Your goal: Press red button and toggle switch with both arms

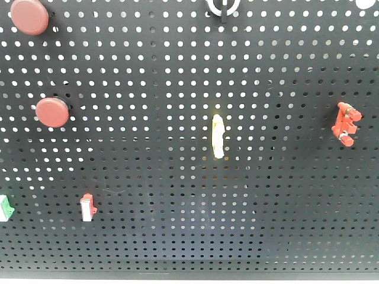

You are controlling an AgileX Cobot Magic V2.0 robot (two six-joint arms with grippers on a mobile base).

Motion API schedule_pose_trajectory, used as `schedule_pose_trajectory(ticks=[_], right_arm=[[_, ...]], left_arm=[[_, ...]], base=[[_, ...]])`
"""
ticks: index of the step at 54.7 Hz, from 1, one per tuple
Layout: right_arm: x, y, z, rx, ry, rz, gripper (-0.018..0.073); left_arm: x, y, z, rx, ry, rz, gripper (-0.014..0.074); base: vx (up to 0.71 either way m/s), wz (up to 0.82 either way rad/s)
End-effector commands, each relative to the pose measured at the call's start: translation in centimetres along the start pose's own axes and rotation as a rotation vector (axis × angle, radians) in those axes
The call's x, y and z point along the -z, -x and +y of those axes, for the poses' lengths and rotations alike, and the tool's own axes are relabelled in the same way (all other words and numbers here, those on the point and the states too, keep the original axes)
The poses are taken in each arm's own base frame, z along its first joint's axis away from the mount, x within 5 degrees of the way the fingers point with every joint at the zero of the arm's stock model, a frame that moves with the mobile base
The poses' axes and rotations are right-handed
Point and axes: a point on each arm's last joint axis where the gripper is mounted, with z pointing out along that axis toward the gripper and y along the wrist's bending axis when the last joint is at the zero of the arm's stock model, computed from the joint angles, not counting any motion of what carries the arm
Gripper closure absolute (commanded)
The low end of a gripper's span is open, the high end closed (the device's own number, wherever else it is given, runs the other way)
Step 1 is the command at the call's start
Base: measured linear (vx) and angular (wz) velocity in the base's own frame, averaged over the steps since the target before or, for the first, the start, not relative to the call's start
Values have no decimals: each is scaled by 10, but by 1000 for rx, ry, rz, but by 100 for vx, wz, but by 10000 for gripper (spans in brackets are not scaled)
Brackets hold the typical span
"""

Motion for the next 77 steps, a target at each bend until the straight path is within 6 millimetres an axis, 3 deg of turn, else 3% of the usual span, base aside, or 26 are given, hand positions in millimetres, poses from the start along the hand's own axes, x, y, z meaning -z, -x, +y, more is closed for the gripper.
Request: schedule_pose_trajectory(ticks=[1,21,47,55,68,77], right_arm=[[0,19,1,3,5,-117,559],[0,19,1,3,5,-117,559],[0,19,1,3,5,-118,559],[0,19,1,3,5,-118,559],[0,20,1,3,5,-126,559],[-2,18,1,-34,9,-116,559]], left_arm=[[-15,16,-13,22,-60,-69,594],[-38,13,-37,49,-164,-50,594],[-68,-6,-38,51,-146,-64,594],[-50,8,-38,49,-157,-85,594],[7,29,-35,-27,-176,-65,595],[35,20,-28,-112,-154,-94,595]], base=[[0,0],[0,0],[0,0],[0,1],[0,0],[0,0]])
